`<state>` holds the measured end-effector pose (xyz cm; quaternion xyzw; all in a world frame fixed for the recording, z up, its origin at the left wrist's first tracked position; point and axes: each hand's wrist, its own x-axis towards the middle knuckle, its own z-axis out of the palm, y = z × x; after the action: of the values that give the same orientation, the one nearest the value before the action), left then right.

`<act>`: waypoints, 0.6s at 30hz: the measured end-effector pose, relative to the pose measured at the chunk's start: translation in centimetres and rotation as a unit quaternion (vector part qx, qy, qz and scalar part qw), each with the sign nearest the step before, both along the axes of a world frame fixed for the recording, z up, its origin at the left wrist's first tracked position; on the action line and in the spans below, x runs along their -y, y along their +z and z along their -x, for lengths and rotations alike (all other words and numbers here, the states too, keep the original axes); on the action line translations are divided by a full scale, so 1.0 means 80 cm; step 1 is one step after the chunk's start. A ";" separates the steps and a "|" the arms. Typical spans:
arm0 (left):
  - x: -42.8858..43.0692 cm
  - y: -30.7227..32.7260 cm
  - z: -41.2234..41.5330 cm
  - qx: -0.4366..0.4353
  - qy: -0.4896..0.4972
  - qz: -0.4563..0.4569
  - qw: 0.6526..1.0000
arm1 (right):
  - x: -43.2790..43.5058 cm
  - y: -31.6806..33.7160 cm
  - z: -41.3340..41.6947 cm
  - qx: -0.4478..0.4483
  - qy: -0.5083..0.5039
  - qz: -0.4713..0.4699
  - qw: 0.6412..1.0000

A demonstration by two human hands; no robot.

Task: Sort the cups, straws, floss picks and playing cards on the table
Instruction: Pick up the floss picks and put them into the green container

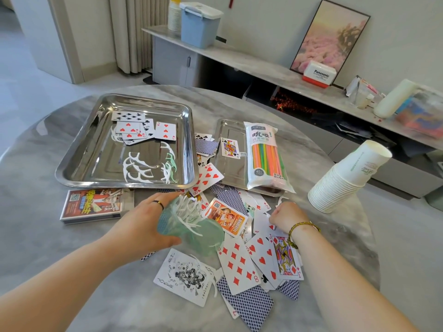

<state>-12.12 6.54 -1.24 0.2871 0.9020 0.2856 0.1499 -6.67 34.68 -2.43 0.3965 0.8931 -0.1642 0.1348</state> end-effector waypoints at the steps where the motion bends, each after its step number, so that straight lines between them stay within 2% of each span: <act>1: 0.000 0.000 0.000 0.000 0.001 -0.001 1.000 | 0.001 0.001 -0.002 -0.002 0.009 0.002 1.000; 6: 0.000 -0.001 0.002 0.000 0.001 -0.003 1.000 | 0.003 0.001 -0.013 -0.058 0.031 -0.017 0.998; 9: 0.000 0.001 0.002 0.005 0.003 -0.007 1.000 | 0.009 0.005 -0.019 -0.140 0.008 0.032 0.990; 11: 0.000 0.002 0.002 0.008 0.004 -0.012 1.000 | 0.021 0.018 -0.021 -0.209 0.015 0.095 0.973; 14: 0.000 0.004 0.001 0.013 0.005 -0.020 1.000 | 0.059 0.054 -0.020 -0.302 0.047 0.213 0.928; 18: 0.002 0.006 -0.002 0.024 0.006 -0.032 0.999 | 0.120 0.095 -0.012 -0.324 0.171 0.248 0.897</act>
<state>-11.96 6.41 -0.72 0.2793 0.8904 0.3217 0.1602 -5.71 25.09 5.19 0.1167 0.8717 -0.4742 -0.0417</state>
